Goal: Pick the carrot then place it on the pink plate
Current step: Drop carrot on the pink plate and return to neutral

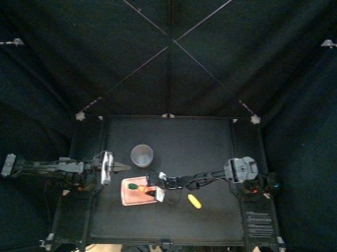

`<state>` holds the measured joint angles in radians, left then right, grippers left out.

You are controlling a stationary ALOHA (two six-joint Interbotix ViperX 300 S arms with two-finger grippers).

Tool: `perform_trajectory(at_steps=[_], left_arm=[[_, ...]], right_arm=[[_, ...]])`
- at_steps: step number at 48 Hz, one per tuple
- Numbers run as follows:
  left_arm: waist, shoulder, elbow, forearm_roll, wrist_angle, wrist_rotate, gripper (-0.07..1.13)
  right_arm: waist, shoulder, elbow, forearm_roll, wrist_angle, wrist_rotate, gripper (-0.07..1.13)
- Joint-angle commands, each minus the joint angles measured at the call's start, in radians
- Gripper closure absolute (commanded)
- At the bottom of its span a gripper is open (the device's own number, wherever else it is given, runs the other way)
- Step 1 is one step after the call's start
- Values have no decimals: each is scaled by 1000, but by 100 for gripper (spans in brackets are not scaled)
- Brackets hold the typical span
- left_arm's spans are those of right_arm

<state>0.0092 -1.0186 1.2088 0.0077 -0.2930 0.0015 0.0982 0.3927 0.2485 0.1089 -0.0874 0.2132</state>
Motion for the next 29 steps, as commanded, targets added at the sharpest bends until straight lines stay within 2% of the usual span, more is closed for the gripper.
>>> perform_trajectory(at_steps=[1,7,11,20,29], left_arm=[[-2,0,-15,3,-5,0,108],[-2,0,-14,6,-6,0,108],[-2,2,-14,6,-5,-2,108],[-3,0,-11,6,-6,0,108],[-3,0,-12,8,-5,0,108]], right_arm=[[9,-28,-26,-2,-5,2,26],[8,-28,-21,0,-5,2,9],[8,-29,-18,-3,-6,2,3],[-3,-94,23,-25,2,-6,2],[-121,-250,189,-63,-48,0,2]])
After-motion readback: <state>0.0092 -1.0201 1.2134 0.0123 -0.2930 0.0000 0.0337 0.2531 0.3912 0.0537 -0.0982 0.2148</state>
